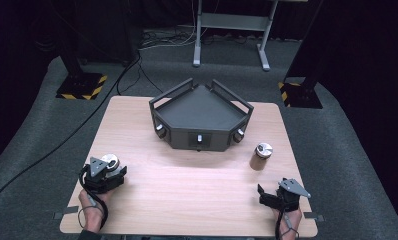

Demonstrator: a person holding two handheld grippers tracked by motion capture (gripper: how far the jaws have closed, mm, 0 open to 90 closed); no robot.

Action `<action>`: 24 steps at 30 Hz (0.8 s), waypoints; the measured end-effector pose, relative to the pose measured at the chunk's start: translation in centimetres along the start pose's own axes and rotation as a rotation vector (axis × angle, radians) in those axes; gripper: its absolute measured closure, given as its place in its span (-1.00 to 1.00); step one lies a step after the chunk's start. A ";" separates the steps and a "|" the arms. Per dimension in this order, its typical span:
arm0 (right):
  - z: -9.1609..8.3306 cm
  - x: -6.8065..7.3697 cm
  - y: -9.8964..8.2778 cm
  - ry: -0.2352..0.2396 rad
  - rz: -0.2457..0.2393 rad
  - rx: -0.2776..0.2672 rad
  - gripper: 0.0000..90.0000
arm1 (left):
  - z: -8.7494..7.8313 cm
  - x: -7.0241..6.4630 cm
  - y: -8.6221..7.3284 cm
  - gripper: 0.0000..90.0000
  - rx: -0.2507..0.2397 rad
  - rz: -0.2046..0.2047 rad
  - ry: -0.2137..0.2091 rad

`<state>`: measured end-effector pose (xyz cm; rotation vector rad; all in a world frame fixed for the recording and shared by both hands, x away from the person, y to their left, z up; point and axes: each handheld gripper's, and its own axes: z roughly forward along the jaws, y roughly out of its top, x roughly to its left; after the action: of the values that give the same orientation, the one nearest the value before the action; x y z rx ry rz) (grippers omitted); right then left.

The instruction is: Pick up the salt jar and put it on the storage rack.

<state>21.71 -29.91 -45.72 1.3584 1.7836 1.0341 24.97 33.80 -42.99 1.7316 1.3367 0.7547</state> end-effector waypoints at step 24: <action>0.1 0.0 0.1 0.003 0.000 0.005 -1.00 | -0.8 -1.3 2.5 -0.31 -0.042 0.059 -0.076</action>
<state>21.81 -29.93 -45.66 1.3609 1.7897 1.0328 25.19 32.48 -40.43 1.7551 1.2151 0.7379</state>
